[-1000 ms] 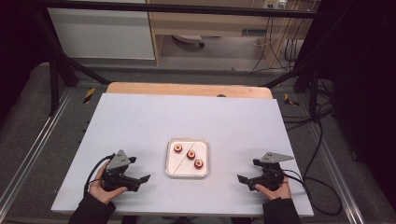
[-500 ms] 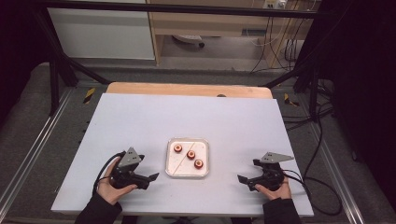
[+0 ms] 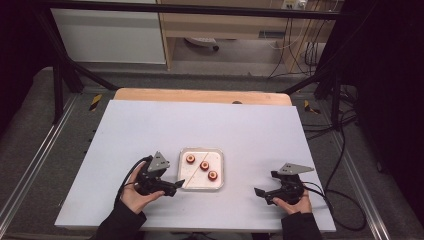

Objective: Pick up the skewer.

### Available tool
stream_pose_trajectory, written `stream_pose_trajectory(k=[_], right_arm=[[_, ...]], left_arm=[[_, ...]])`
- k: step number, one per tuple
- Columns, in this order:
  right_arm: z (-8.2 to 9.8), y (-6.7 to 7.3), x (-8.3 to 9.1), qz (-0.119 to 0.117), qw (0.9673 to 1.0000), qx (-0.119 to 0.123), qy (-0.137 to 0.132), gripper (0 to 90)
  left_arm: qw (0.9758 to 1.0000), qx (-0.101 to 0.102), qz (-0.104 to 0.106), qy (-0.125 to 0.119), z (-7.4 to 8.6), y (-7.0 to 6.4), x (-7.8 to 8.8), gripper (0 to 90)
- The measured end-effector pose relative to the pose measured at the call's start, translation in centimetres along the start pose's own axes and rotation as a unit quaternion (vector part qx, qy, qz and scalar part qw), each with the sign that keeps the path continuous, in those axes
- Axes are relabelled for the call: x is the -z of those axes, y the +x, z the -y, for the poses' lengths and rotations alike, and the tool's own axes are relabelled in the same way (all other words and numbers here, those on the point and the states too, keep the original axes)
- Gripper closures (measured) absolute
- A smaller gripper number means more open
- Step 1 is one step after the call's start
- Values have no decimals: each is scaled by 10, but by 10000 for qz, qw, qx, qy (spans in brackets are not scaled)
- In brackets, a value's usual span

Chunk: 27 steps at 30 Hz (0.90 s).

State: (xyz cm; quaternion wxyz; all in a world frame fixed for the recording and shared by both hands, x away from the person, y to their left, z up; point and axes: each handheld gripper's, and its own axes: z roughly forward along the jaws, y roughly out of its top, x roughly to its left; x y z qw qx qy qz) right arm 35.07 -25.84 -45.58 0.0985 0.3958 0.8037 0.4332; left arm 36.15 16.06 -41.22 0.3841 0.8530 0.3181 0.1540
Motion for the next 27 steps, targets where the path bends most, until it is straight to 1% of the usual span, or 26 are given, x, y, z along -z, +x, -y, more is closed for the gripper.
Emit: stream_pose_trajectory(k=[4, 5, 7, 13, 14, 16, 19, 20, 23, 27], right_arm=[[0, 0, 0, 0, 10000, -3, -8, 8], [0, 0, 0, 0, 10000, -3, -8, 8], [0, 0, 0, -2, 10000, 1, 10, 7], [0, 0, 0, -11, 10000, 0, -5, 8], [0, 0, 0, -11, 10000, -2, -6, 8], [0, 0, 0, -10, 10000, 0, -6, 8], [0, 0, 0, -11, 10000, -8, -3, 7], [0, 0, 0, -13, 10000, -9, -6, 8], [0, 0, -1, -19, 10000, -13, 3, 8], [0, 0, -1, -21, 10000, 5, 14, 8]], left_arm=[[10000, 69, -8, 57, -8, -6, -11, 212], [10000, 69, -8, 57, -8, -6, -11, 225], [9998, 117, 7, 128, -12, -9, -19, 254], [9994, 203, -29, 295, -16, -15, -35, 384], [9994, 203, -29, 295, -16, -15, -35, 406], [9990, 274, -27, 344, -17, -17, -40, 456], [9988, 283, -68, 384, -16, -18, -42, 518], [9987, 277, -120, 419, -14, -19, -45, 538], [9985, 290, -150, 437, -13, -19, -47, 579], [9978, 404, -195, 484, -9, -19, -51, 637]])
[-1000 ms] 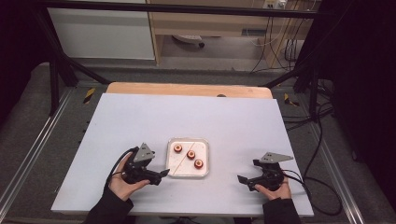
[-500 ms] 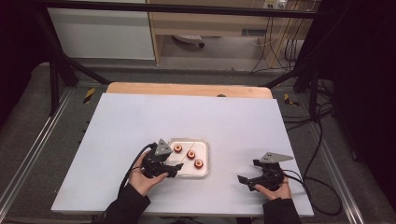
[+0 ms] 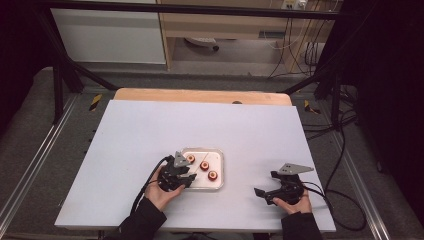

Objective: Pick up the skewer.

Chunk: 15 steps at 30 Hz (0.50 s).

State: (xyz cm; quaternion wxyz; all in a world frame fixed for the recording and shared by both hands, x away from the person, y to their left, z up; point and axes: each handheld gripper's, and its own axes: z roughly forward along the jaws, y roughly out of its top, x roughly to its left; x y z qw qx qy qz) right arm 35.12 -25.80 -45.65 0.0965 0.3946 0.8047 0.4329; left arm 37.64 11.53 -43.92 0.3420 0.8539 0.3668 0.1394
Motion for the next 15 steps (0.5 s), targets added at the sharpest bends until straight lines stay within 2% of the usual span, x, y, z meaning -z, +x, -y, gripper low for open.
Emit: stream_pose_trajectory(k=[10, 15], right_arm=[[0, 0, 0, -5, 10000, 14, 6, 8], [0, 0, 0, -8, 10000, 12, 13, 8]], left_arm=[[9999, 135, -41, -59, 4, -3, -4, 769], [9996, 135, -172, -155, 5, -7, -5, 822]])
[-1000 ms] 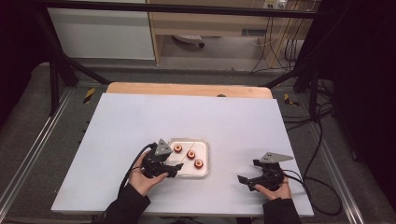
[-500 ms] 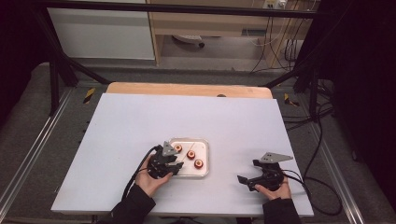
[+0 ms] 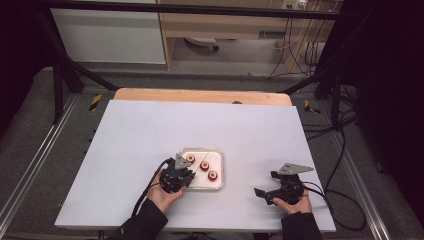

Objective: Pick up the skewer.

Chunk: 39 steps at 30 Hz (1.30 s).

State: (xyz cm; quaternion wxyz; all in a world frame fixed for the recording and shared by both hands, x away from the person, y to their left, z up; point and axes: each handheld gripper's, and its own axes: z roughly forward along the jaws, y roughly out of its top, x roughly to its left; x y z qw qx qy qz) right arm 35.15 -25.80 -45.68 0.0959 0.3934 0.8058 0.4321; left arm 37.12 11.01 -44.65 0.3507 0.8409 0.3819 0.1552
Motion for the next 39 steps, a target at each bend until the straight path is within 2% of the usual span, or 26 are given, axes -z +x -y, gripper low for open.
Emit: stream_pose_trajectory(k=[9, 10, 17, 25, 33, 39], right_arm=[[0, 0, 1, -12, 10000, -36, -2, 9], [0, 0, 1, -11, 10000, -29, 3, 9], [0, 0, 0, -17, 10000, -12, 7, 9], [0, 0, 0, -21, 10000, -22, 26, 9], [0, 0, 0, -10, 10000, 15, 2, 9], [0, 0, 0, 22, 10000, 33, -25, 7]], left_arm=[[9999, 69, -80, -56, 2, -4, 0, 873], [9998, 139, -88, -60, 2, -4, 0, 875], [9995, 268, -49, -141, 4, -3, 1, 884], [9990, 312, -31, -312, 5, 2, 6, 885], [9982, 334, 119, -480, 4, 8, 15, 885], [9976, 268, 254, -593, 2, 14, 23, 885]])
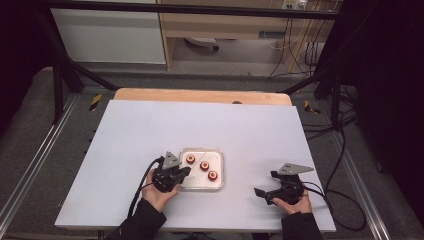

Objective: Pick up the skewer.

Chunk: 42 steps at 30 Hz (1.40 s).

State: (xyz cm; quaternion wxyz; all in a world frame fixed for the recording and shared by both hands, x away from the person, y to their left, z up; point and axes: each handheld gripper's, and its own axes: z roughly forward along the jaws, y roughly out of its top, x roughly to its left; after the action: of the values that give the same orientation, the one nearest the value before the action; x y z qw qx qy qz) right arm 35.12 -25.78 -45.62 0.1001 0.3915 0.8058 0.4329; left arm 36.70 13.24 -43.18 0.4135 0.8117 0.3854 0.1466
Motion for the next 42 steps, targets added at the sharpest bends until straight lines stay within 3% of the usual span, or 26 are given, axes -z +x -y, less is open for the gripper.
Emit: stream_pose_trajectory(k=[16, 27, 34, 38, 42], right_arm=[[-8, 9, -2, 140, 9995, 272, -16, 5], [-21, 23, -5, 249, 9972, 702, 45, 19], [-33, 37, -14, 363, 9924, 1141, 275, 25], [-39, 45, -18, 379, 9892, 1368, 356, 36], [-45, 52, -21, 482, 9824, 1728, 528, 41]], left_arm=[[9988, -359, 323, -29, -9, 2, 14, 885], [9956, -745, 545, 135, -18, -2, 21, 885], [9940, -850, 645, 228, -21, -4, 21, 885], [9917, -939, 796, 362, -25, -5, 19, 885], [9901, -1001, 855, 480, -29, -7, 16, 885]])
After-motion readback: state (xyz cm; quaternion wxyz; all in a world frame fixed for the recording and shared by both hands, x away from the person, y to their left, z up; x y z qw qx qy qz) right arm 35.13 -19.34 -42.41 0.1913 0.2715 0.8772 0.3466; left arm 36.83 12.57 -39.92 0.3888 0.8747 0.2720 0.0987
